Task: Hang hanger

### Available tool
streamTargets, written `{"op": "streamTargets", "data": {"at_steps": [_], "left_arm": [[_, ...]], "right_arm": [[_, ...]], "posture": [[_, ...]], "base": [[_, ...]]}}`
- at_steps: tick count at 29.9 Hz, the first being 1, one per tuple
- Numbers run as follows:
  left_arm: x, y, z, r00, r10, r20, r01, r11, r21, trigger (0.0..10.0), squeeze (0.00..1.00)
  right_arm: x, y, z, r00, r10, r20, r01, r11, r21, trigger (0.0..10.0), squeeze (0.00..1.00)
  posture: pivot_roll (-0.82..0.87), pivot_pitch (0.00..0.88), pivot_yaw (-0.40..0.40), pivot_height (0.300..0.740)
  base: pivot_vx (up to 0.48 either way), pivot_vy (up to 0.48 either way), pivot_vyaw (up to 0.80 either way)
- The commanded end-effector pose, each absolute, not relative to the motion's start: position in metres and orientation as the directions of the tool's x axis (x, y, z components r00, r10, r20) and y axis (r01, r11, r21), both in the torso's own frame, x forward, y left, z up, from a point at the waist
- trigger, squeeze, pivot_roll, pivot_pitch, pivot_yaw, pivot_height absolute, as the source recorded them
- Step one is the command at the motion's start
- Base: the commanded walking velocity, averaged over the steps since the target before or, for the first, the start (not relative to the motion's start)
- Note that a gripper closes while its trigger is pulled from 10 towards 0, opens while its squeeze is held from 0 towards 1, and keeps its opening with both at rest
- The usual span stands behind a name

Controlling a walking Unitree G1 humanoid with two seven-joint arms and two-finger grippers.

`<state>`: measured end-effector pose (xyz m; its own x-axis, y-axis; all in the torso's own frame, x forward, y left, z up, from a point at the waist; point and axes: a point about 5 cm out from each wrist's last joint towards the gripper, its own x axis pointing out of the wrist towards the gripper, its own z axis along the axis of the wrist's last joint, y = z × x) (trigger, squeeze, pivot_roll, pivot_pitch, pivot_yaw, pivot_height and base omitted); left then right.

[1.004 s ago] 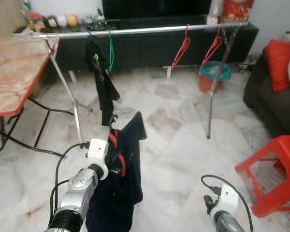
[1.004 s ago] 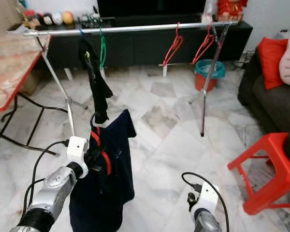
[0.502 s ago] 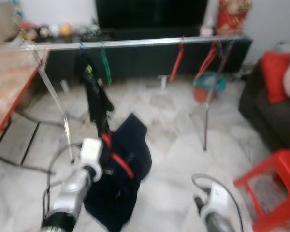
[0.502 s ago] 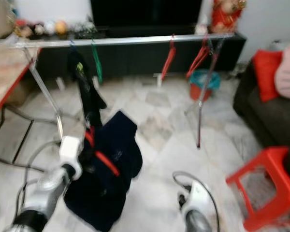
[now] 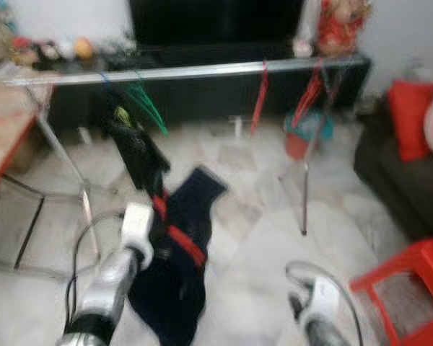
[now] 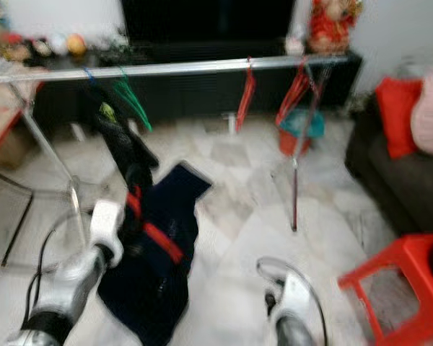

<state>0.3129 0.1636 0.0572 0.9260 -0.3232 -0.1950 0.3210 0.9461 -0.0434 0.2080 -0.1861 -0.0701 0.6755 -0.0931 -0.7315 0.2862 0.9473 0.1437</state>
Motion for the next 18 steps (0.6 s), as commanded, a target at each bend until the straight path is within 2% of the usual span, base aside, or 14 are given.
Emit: {"op": "streamTargets", "data": {"at_steps": [1,18], "left_arm": [[0.3155,0.1573,0.0613,0.925,-0.338,-0.173,0.339,0.94,-0.028,10.0,0.0],[0.3159,0.153,0.0595,0.924,-0.34,-0.174,0.34,0.94,-0.033,10.0,0.0]], "right_arm": [[0.2062,-0.193,-0.0702,0.672,-0.11,-0.733,0.29,0.949,0.123,10.0,0.0],[0.2043,-0.1891,-0.0714,0.675,-0.091,-0.733,0.258,0.959,0.119,10.0,0.0]], "posture": [[-0.09,0.0,0.03,0.74],[-0.09,0.0,0.029,0.74]], "base": [[0.364,0.0,0.0],[0.366,0.0,0.0]]}}
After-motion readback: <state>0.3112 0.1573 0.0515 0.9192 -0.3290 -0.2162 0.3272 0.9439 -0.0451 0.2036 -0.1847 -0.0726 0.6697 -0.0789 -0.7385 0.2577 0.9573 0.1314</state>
